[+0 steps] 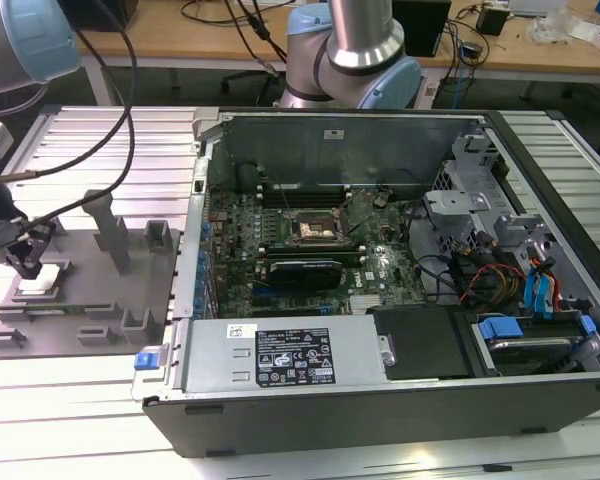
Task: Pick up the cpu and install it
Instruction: 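Pick up the cpu and move it towards the insertion slot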
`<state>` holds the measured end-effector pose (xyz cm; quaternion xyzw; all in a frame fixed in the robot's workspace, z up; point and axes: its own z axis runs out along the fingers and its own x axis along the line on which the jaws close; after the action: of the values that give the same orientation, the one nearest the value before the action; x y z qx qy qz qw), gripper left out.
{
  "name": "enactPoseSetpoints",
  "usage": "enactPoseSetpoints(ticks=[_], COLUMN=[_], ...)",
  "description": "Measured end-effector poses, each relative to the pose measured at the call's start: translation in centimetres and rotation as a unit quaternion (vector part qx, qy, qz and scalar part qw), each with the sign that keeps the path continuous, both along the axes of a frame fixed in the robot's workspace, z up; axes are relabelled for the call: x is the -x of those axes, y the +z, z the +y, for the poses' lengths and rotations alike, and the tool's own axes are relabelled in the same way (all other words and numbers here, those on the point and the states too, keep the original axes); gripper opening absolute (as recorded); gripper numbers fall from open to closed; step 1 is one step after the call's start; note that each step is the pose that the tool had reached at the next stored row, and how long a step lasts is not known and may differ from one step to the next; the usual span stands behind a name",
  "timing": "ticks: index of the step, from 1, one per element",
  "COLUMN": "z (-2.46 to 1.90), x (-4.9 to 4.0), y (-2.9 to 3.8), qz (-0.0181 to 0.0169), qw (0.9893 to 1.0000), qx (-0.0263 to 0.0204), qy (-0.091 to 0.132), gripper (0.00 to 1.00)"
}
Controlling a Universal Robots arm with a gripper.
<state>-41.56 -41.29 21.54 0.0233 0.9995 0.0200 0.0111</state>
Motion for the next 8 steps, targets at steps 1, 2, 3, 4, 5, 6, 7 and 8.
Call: enactPoseSetpoints(ticks=[1,2,3,4,5,6,7,8], z=[0.03,0.09,0.12,0.15,0.18,0.24,0.3,0.33], x=[0.05,0.15,0.15,0.16,0.16,0.16,0.16,0.16], y=[-0.05,-0.19,-0.35,-0.41,-0.44,-0.49,-0.55,-0.61], qz=[0.0,-0.0001,-0.0001,0.0,0.0,0.0,-0.0001,-0.0001], qw=[1.0,1.0,1.0,1.0,1.0,1.0,1.0,1.0], qx=[0.0,-0.0001,-0.0001,-0.0001,-0.0002,-0.0005,-0.0009,-0.001], qy=[0.0,0.0,0.0,0.0,0.0,0.0,0.0,0.0], gripper=[0.11,0.11,0.11,0.11,0.11,0.11,0.11,0.11])
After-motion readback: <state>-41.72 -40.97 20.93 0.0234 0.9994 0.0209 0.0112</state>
